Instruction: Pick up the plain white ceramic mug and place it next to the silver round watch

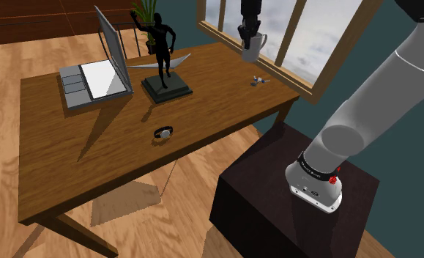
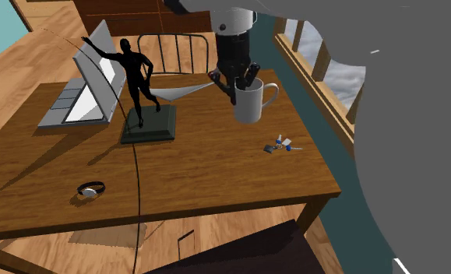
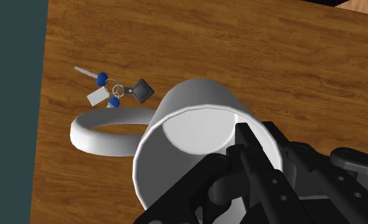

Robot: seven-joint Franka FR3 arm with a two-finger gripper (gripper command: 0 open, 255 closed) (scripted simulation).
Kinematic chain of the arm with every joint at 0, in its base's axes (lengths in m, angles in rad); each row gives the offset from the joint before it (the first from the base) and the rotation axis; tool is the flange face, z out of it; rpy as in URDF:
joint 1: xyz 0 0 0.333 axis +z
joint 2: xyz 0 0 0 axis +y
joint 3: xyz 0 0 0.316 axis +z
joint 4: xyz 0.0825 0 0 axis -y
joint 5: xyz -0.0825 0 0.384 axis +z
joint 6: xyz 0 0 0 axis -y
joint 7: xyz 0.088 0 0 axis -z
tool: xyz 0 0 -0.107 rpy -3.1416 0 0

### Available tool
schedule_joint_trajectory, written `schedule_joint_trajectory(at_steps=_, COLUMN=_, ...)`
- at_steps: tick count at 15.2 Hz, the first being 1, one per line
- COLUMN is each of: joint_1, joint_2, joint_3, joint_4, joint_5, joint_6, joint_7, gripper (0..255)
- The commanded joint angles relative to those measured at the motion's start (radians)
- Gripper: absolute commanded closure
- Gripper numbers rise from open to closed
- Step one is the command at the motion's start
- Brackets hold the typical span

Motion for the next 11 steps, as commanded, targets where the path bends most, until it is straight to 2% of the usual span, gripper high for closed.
schedule_joint_trajectory(at_steps=1, joint_1=0.019, joint_2=0.000, joint_3=0.022, joint_4=0.005, joint_5=0.009, joint_6=-0.008, joint_7=0.040, gripper=255)
schedule_joint_trajectory(at_steps=11, joint_1=0.131, joint_2=0.040, joint_3=0.150, joint_4=0.054, joint_5=0.061, joint_6=-0.026, joint_7=0.269, gripper=255)
